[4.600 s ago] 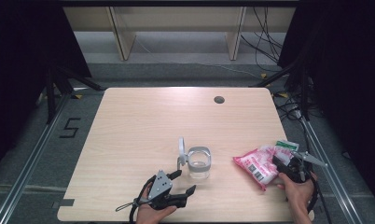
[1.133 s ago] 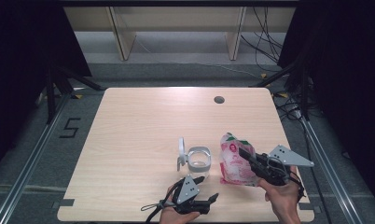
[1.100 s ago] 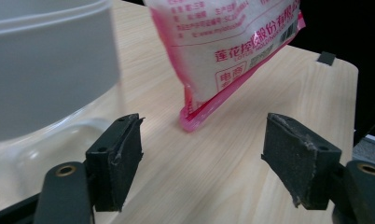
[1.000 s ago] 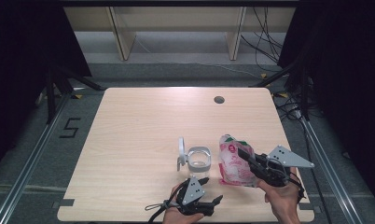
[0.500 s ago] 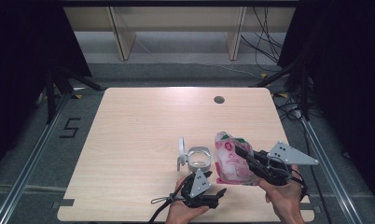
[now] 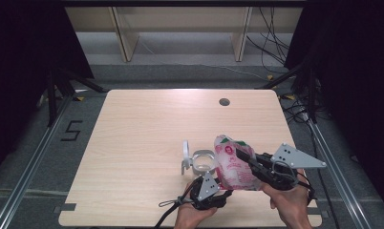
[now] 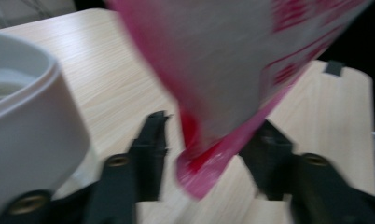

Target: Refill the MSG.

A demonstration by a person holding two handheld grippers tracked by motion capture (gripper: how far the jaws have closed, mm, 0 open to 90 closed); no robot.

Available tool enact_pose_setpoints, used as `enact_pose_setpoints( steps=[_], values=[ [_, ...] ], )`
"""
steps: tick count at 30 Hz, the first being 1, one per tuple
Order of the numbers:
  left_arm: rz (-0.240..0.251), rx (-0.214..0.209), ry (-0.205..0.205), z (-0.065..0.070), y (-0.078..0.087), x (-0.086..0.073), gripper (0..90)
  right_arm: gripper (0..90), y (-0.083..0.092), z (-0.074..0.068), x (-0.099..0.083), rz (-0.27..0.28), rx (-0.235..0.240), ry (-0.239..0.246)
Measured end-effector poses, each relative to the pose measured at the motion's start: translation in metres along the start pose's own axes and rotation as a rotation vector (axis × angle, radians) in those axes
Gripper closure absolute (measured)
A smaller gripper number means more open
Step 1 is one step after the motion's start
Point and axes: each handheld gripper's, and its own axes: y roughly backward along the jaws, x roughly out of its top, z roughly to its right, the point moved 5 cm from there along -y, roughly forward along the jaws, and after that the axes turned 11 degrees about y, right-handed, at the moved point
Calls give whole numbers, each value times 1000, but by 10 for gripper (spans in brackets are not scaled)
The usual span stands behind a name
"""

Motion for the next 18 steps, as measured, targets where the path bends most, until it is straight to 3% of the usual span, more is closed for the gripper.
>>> enact_pose_setpoints(
  steps=[2,3,7,8,9,10,11,12,13,14,15,18],
  values=[
    [16,23,-25,-1,0,0,668,900,-2,-1,-1,-10,0,-2],
    [21,27,-13,-1,0,-1,685,900,-4,0,-1,-7,-1,0],
    [36,21,16,-1,-4,-1,705,900,-8,2,0,-3,-5,6],
    [39,1,21,-1,-7,0,708,900,-11,1,1,4,0,-8],
    [41,16,29,-1,-7,0,710,900,-13,1,1,-7,0,-13],
    [48,14,35,-1,-8,0,712,900,-15,2,1,-15,-22,2],
    [50,8,36,-2,-9,1,713,900,-16,4,2,-7,-28,21],
    [56,0,5,-3,-10,3,715,900,-19,2,3,-3,-7,-12],
    [60,7,14,-3,-11,3,717,900,-21,4,3,2,-25,10],
    [47,19,37,-2,-10,1,718,900,-23,4,2,-4,-22,-2],
    [55,6,47,-1,-12,1,719,900,-25,5,2,-3,-21,-8],
    [62,23,55,0,-12,1,721,900,-30,6,4,0,-14,-11]
  ],
)
